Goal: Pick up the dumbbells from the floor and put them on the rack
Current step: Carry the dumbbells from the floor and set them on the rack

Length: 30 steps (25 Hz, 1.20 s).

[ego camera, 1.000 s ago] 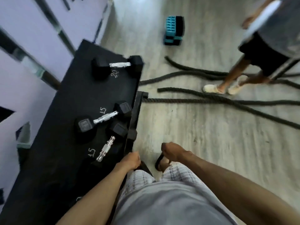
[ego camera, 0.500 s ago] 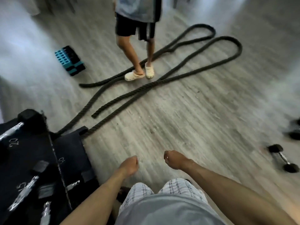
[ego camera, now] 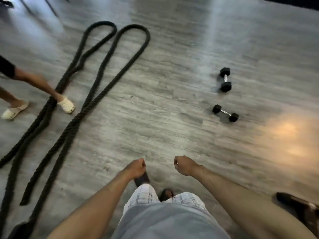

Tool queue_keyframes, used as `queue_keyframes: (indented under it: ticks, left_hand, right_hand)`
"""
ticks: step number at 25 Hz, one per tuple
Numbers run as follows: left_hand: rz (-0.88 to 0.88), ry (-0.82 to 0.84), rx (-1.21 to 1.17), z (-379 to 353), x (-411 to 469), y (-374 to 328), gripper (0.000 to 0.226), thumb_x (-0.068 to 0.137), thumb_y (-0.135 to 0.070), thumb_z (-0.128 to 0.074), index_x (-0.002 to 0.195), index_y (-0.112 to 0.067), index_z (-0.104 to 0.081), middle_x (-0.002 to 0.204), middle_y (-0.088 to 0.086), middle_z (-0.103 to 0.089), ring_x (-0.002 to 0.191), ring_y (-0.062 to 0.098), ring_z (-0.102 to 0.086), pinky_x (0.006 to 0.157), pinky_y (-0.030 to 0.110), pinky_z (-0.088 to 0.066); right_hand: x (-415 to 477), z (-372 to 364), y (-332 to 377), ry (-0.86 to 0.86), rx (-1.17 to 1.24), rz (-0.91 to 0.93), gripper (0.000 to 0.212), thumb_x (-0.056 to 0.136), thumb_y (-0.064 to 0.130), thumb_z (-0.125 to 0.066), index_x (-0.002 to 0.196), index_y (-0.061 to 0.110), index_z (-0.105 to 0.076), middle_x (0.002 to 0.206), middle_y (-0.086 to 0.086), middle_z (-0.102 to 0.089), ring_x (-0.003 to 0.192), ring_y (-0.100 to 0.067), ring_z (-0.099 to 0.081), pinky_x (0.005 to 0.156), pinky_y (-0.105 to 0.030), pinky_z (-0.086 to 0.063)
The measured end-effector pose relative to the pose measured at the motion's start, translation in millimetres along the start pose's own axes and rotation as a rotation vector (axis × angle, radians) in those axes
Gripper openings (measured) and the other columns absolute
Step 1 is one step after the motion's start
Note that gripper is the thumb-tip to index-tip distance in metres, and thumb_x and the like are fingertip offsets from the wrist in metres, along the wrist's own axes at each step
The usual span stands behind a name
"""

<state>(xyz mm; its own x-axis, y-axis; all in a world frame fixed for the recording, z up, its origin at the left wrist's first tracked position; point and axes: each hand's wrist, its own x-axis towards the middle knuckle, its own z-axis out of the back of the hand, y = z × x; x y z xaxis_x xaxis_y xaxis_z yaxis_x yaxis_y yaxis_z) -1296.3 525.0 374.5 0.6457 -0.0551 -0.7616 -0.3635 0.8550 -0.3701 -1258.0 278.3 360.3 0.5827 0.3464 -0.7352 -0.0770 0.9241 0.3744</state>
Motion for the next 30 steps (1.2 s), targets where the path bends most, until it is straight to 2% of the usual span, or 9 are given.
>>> queue_keyframes:
  ticks: [2, 4, 6, 8, 11, 15, 20, 25, 30]
  left_hand:
    - [-0.045, 0.020, 0.060, 20.9, 29.8, -28.9, 0.020, 0.095, -0.019, -0.050, 0.108, -0.007, -0.060, 0.113, 0.016, -0.068, 0.104, 0.031, -0.064, 0.080, 0.032, -0.048]
    - [-0.099, 0.072, 0.138, 42.9, 71.1, -60.8, 0.007, 0.094, -0.016, -0.050, 0.097, -0.014, -0.055, 0.111, 0.015, -0.068, 0.102, 0.029, -0.065, 0.074, 0.029, -0.044]
    - [-0.139, 0.121, 0.194, 67.0, 117.4, -90.0, 0.002, 0.093, -0.016, -0.050, 0.093, -0.015, -0.051, 0.111, 0.015, -0.069, 0.099, 0.028, -0.065, 0.075, 0.030, -0.045]
    - [-0.166, 0.158, 0.263, 93.8, 162.4, -120.2, 0.011, 0.093, -0.016, -0.049, 0.097, -0.010, -0.057, 0.112, 0.017, -0.068, 0.096, 0.028, -0.064, 0.081, 0.035, -0.048]
    - [-0.206, 0.194, 0.339, 136.0, 220.5, -167.1, 0.024, 0.093, -0.018, -0.049, 0.112, -0.006, -0.059, 0.117, 0.016, -0.066, 0.106, 0.031, -0.062, 0.086, 0.034, -0.048]
    - [-0.283, 0.251, 0.399, 199.1, 295.6, -242.1, 0.017, 0.095, -0.019, -0.049, 0.107, -0.009, -0.057, 0.116, 0.016, -0.065, 0.104, 0.030, -0.062, 0.084, 0.035, -0.049]
    - [-0.320, 0.308, 0.496, 249.6, 378.8, -334.0, 0.023, 0.096, -0.019, -0.048, 0.111, -0.003, -0.057, 0.114, 0.018, -0.064, 0.101, 0.032, -0.063, 0.083, 0.037, -0.052]
    - [-0.334, 0.322, 0.570, 284.5, 476.7, -445.5, 0.023, 0.094, -0.021, -0.049, 0.108, -0.005, -0.057, 0.111, 0.016, -0.065, 0.098, 0.032, -0.064, 0.082, 0.039, -0.052]
    - [-0.316, 0.323, 0.551, 315.8, 549.2, -576.9, 0.022, 0.096, -0.022, -0.050, 0.108, -0.007, -0.058, 0.111, 0.016, -0.067, 0.101, 0.030, -0.065, 0.086, 0.039, -0.054]
  right_hand:
    - [8.9, 20.2, -24.2, -0.024, 0.071, -0.056, 0.023, 0.093, 0.016, -0.044, 0.104, 0.006, -0.061, 0.107, -0.015, -0.065, 0.099, -0.033, -0.059, 0.081, -0.040, -0.049]
    - [24.4, 45.8, -49.3, -0.055, 0.141, -0.128, 0.022, 0.091, 0.017, -0.043, 0.102, 0.009, -0.061, 0.108, -0.014, -0.066, 0.099, -0.033, -0.060, 0.083, -0.040, -0.051]
    - [44.5, 73.3, -71.2, -0.080, 0.213, -0.192, 0.023, 0.090, 0.017, -0.043, 0.102, 0.012, -0.062, 0.109, -0.014, -0.067, 0.101, -0.032, -0.062, 0.085, -0.038, -0.052]
    - [63.9, 103.0, -87.5, -0.119, 0.256, -0.240, 0.025, 0.091, 0.017, -0.044, 0.106, 0.010, -0.062, 0.111, -0.014, -0.068, 0.104, -0.032, -0.062, 0.086, -0.035, -0.050]
    - [86.6, 158.9, -104.9, -0.154, 0.325, -0.322, 0.025, 0.090, 0.016, -0.045, 0.106, 0.008, -0.063, 0.110, -0.014, -0.069, 0.104, -0.032, -0.062, 0.085, -0.034, -0.048]
    - [129.1, 244.8, -131.7, -0.292, 0.437, -0.358, 0.022, 0.091, 0.014, -0.047, 0.102, 0.007, -0.065, 0.106, -0.015, -0.070, 0.102, -0.032, -0.063, 0.084, -0.036, -0.049]
    - [179.2, 327.5, -178.9, -0.337, 0.511, -0.388, 0.019, 0.088, 0.017, -0.050, 0.098, 0.009, -0.065, 0.103, -0.016, -0.071, 0.100, -0.033, -0.064, 0.083, -0.037, -0.049]
    - [237.9, 422.0, -263.0, -0.348, 0.564, -0.390, 0.025, 0.095, 0.018, -0.045, 0.107, 0.004, -0.063, 0.112, -0.019, -0.067, 0.106, -0.037, -0.060, 0.087, -0.039, -0.046]
    - [269.9, 532.0, -347.7, -0.303, 0.615, -0.385, 0.022, 0.094, 0.015, -0.043, 0.100, 0.006, -0.061, 0.107, -0.018, -0.068, 0.104, -0.035, -0.060, 0.076, -0.034, -0.042]
